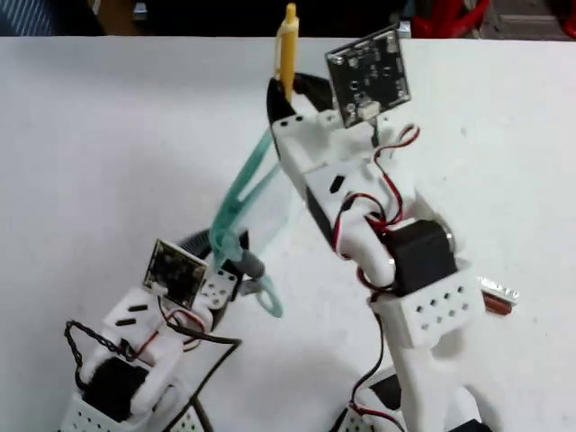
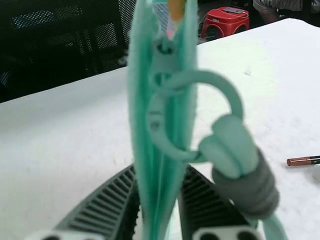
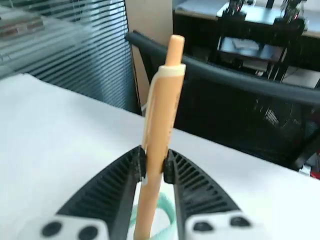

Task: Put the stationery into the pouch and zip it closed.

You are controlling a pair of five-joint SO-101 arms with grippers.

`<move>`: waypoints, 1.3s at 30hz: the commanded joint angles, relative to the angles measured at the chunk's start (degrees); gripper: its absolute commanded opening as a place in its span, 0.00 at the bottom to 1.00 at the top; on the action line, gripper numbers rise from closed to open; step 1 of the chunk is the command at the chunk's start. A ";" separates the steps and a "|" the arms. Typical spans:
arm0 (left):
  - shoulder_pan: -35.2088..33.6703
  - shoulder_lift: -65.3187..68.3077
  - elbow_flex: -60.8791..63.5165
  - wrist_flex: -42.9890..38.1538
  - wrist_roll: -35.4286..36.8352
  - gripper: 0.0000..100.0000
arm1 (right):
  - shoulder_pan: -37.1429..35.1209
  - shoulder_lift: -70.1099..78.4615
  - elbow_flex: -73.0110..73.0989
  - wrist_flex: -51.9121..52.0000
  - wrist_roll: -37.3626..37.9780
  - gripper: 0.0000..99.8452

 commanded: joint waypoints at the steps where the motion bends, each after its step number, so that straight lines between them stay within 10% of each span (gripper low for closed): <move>1: -2.15 0.31 0.09 -1.14 -0.26 0.10 | -3.03 -2.42 2.99 0.13 -0.53 0.02; 9: -4.44 0.31 0.18 -1.85 1.76 0.15 | -8.40 -5.76 6.51 0.48 0.97 0.04; 16: -4.44 0.31 0.18 -1.85 1.85 0.15 | -7.78 -6.64 5.10 5.32 2.73 0.36; 33: -4.44 0.31 1.05 -2.11 1.85 0.14 | 14.29 -12.00 1.49 19.82 2.29 0.25; 39: -3.91 0.31 0.97 -2.20 -3.25 0.04 | 22.81 -12.00 16.70 17.27 2.29 0.05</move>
